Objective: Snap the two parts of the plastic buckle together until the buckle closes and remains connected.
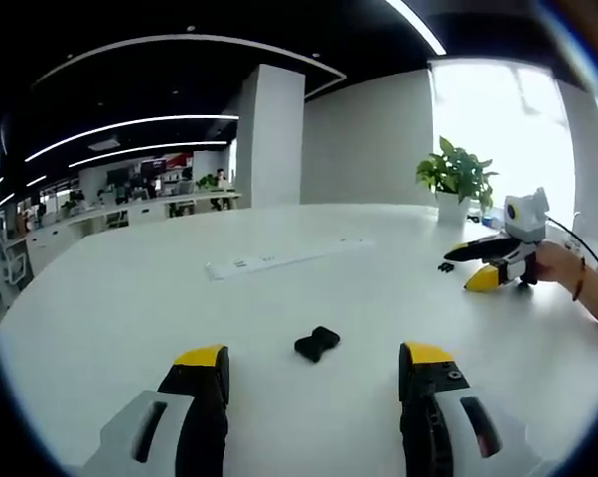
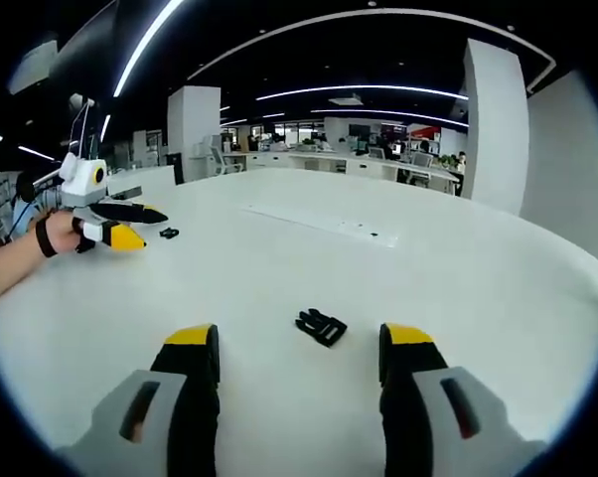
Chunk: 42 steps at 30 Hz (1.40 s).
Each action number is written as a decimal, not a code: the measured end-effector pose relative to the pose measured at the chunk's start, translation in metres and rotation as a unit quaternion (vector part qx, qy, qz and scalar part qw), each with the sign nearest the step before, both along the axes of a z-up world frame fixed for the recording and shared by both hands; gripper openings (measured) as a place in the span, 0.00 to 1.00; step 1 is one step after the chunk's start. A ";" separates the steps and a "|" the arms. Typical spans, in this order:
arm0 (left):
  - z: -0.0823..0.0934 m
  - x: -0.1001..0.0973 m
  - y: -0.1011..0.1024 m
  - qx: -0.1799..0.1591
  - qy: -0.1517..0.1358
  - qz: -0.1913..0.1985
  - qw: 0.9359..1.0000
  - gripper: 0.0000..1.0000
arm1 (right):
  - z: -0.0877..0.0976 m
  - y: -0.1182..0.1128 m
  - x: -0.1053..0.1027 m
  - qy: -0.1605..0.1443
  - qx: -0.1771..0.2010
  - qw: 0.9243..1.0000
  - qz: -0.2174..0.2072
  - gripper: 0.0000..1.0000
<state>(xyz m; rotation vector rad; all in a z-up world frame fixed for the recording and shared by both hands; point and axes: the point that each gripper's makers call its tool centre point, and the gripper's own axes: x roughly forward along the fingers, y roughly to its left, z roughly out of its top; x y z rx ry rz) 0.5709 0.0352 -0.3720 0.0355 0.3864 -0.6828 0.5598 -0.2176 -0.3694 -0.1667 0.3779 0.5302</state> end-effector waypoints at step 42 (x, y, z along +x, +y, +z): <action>-0.008 -0.004 -0.010 0.023 -0.002 -0.035 0.999 0.65 | -0.001 0.005 0.000 0.000 0.011 1.000 0.011 0.61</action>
